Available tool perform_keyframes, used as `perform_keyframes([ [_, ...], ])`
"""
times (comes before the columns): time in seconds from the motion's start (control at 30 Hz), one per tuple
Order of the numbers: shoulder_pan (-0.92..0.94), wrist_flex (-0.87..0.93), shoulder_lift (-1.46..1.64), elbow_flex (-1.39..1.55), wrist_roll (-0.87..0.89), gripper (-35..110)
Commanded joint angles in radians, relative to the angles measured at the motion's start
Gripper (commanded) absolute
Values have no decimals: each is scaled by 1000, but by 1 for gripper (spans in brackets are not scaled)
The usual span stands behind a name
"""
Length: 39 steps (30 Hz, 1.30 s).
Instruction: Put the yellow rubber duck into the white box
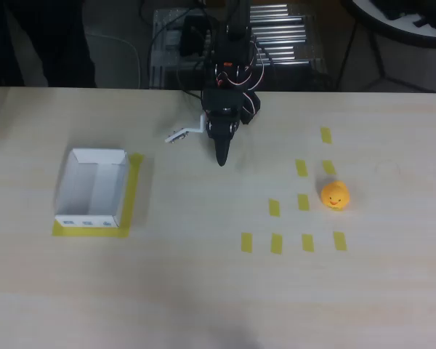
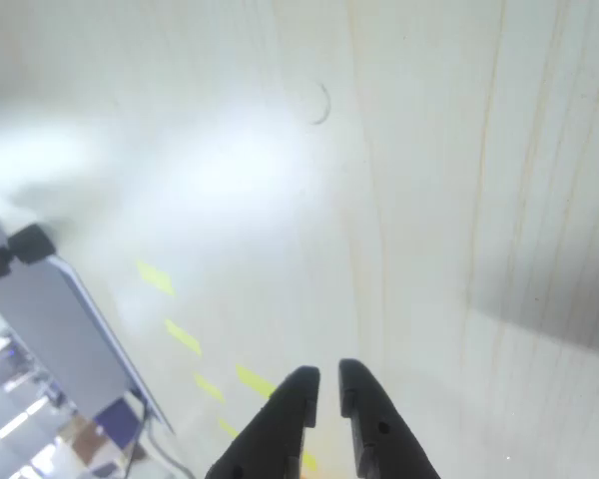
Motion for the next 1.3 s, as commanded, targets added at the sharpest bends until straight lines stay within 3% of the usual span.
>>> perform_keyframes([
  [0.0, 31, -28, 51, 2, 9, 1],
  [0.43, 9, -26, 51, 2, -6, 4],
  [0.57, -95, -31, 52, 6, -106, 4],
  [0.67, -109, -29, 52, 25, -311, 5],
  [0.83, -64, -75, 52, 11, -261, 5],
  [1.03, -38, 2, 52, -176, -222, 11],
  [1.27, 17, -51, 49, -253, -291, 14],
])
